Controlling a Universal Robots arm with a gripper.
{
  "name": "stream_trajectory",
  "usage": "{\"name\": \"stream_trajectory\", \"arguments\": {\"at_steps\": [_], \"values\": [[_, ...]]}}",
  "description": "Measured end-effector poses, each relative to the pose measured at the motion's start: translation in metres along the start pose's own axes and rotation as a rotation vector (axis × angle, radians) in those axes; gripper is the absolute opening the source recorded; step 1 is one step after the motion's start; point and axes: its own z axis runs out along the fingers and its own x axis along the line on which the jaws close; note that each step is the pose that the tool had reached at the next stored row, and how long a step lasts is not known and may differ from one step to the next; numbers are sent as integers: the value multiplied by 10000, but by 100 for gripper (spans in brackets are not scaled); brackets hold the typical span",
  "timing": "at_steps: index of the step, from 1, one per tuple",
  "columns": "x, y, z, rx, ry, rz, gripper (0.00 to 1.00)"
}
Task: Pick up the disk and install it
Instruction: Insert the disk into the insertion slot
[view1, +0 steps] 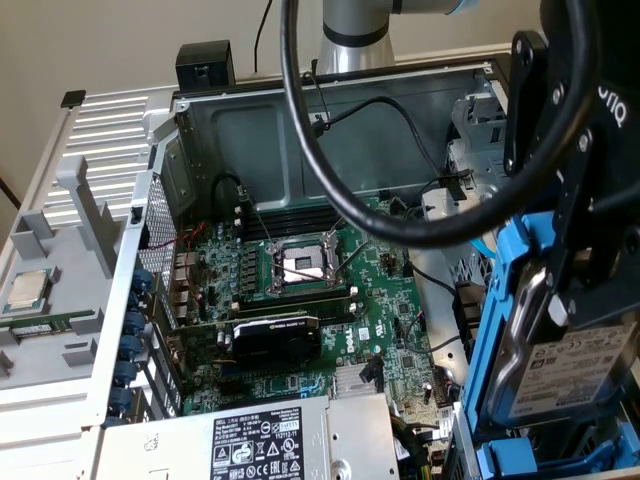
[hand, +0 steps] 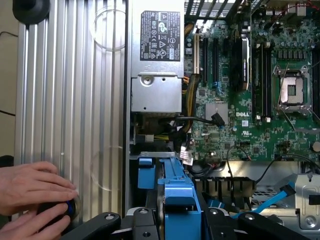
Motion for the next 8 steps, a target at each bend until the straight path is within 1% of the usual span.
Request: {"name": "stream_trajectory", "arguments": {"at_steps": [8], "values": [[0, -15, 8, 0, -1, 1, 37]]}}
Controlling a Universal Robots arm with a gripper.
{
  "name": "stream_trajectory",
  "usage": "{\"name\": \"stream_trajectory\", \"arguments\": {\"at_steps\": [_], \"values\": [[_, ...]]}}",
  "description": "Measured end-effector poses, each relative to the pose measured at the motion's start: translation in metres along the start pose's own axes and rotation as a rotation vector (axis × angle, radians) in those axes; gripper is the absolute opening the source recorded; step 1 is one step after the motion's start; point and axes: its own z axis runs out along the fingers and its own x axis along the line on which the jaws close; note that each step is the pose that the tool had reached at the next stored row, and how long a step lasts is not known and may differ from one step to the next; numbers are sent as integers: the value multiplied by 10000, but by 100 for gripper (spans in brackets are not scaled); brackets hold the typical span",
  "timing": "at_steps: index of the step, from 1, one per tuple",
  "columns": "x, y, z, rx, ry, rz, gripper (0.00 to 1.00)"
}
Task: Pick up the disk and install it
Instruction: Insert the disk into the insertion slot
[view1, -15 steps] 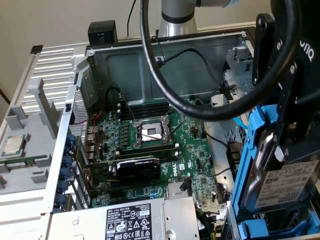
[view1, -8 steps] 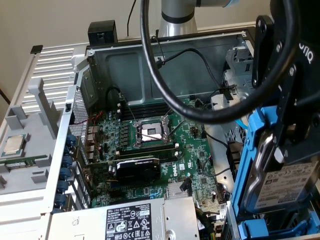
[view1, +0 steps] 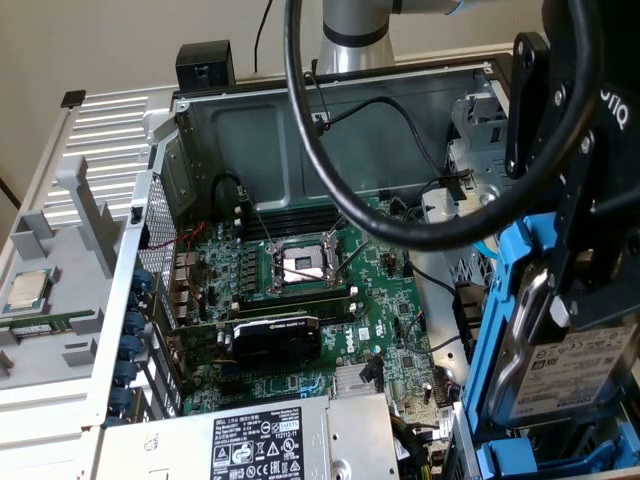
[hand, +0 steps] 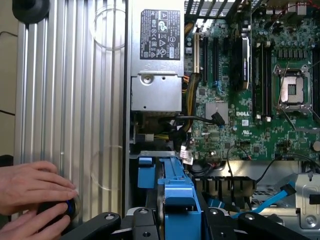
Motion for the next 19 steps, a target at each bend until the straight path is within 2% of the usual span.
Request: {"name": "stream_trajectory", "arguments": {"at_steps": [19], "values": [[-10, -2, 29, 5, -23, 265, 37]]}}
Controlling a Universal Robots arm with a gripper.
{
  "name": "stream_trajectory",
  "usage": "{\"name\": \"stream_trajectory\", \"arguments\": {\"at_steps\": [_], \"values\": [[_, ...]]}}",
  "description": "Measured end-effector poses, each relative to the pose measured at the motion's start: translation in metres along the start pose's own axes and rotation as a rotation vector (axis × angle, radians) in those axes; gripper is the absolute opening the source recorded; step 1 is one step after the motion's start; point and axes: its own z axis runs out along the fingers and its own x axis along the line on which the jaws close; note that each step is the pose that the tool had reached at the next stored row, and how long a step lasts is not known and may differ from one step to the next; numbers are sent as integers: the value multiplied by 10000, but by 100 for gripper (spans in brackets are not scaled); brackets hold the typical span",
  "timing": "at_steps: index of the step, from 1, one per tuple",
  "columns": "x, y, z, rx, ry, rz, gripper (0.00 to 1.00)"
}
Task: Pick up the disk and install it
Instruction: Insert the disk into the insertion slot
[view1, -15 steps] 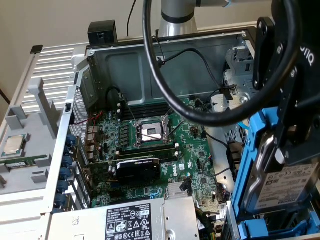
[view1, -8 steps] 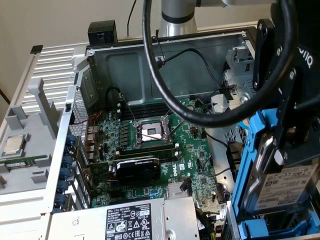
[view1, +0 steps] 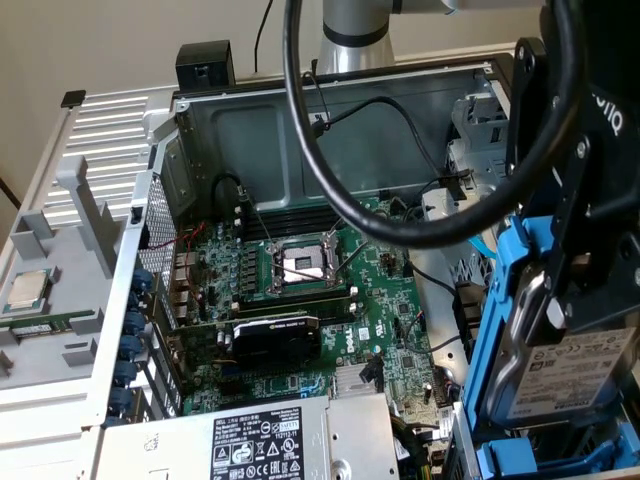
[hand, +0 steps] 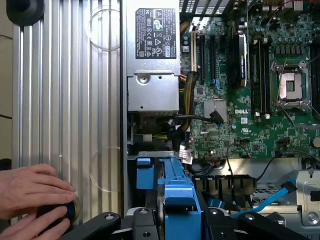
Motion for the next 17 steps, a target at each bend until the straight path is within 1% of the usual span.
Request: {"name": "stream_trajectory", "arguments": {"at_steps": [17], "values": [[-2, -1, 23, 3, -13, 159, 37]]}}
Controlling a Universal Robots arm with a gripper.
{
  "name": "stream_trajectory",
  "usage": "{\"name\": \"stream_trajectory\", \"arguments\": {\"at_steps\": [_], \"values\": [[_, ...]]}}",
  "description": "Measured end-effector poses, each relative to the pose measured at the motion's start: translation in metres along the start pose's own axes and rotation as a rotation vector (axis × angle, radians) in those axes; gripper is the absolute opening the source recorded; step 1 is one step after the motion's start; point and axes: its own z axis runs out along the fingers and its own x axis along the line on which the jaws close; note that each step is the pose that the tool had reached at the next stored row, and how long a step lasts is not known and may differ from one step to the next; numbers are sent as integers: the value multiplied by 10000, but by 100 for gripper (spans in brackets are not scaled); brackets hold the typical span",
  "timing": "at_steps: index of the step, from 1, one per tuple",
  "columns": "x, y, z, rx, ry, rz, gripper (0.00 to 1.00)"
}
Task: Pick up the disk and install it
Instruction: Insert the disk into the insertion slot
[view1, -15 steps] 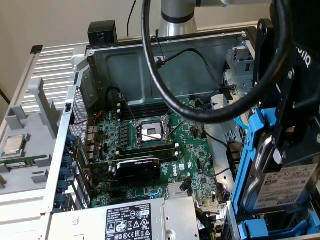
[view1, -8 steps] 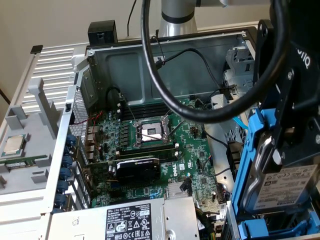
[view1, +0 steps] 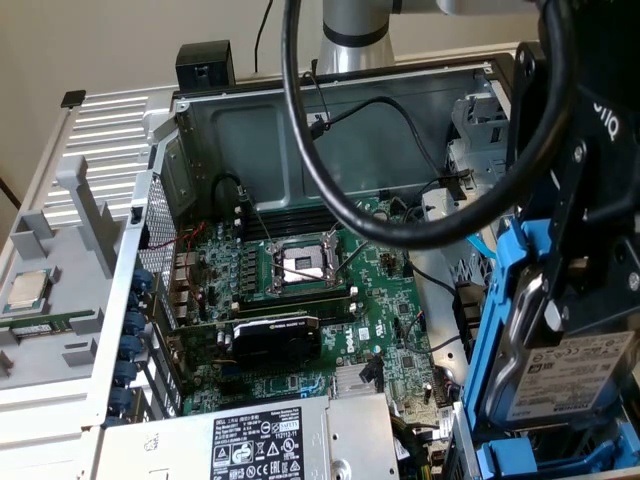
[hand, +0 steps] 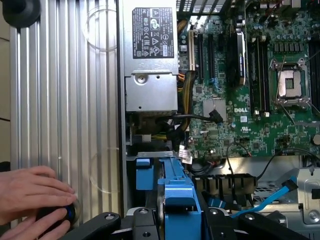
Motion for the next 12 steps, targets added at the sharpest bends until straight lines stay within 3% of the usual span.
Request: {"name": "stream_trajectory", "arguments": {"at_steps": [6, 9, 12], "values": [[0, 1, 7, -1, 2, 13, 39], [0, 1, 9, 0, 0, 14, 52], [0, 1, 9, 0, 0, 15, 52]]}}
